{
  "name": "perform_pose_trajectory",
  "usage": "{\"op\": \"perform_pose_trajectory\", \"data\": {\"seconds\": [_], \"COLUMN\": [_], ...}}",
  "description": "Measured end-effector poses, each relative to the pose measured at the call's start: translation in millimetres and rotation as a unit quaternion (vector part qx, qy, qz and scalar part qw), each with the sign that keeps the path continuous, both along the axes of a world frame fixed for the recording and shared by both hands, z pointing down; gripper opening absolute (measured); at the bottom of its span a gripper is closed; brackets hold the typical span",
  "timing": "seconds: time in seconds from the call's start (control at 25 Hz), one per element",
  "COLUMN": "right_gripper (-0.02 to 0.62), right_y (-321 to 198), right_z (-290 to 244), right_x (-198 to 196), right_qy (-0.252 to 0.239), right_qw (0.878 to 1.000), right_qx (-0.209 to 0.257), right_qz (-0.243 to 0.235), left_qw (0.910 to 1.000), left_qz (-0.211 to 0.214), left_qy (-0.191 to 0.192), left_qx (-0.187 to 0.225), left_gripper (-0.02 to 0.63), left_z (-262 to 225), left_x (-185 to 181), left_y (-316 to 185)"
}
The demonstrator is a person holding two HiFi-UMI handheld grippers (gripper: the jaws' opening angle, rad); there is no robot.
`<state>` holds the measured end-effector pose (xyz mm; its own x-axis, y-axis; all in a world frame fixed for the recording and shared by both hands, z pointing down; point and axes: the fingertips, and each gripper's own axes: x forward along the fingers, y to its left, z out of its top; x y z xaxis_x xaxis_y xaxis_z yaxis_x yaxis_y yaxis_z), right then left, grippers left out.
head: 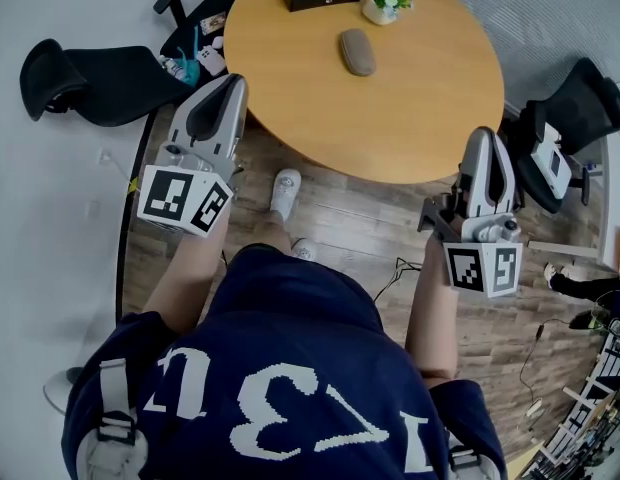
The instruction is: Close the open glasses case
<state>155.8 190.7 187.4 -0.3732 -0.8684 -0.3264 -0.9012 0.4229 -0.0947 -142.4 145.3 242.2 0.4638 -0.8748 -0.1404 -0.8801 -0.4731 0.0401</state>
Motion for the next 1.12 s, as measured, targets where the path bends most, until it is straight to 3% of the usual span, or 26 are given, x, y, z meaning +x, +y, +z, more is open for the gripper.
{"op": "perform_pose_trajectory", "data": {"seconds": [0.48, 0.72, 1.0, 1.12], "right_gripper": [0.026, 0.026, 0.026, 0.026], "right_y": [-137.3, -217.8, -252.2, -264.5], "right_z": [-4.0, 8.7, 23.0, 31.6], "right_x": [-16.1, -19.0, -17.2, -18.2], "right_qy": [0.027, 0.051, 0.039, 0.042], "right_qw": [0.999, 0.997, 0.995, 0.995], "right_qx": [-0.005, -0.012, -0.052, -0.062], "right_qz": [0.022, 0.057, 0.07, 0.064], "left_qw": [0.9995, 0.9972, 0.9916, 0.9914], "left_qz": [0.031, 0.073, 0.128, 0.129], "left_qy": [-0.003, -0.003, 0.015, 0.017], "left_qx": [0.012, 0.012, 0.009, -0.001], "left_gripper": [0.023, 0.023, 0.023, 0.023], "left_z": [-3.6, 7.9, -6.1, 1.3], "left_x": [2.7, 13.6, 25.9, 28.4], "left_y": [-158.5, -254.0, -300.4, -312.1]}}
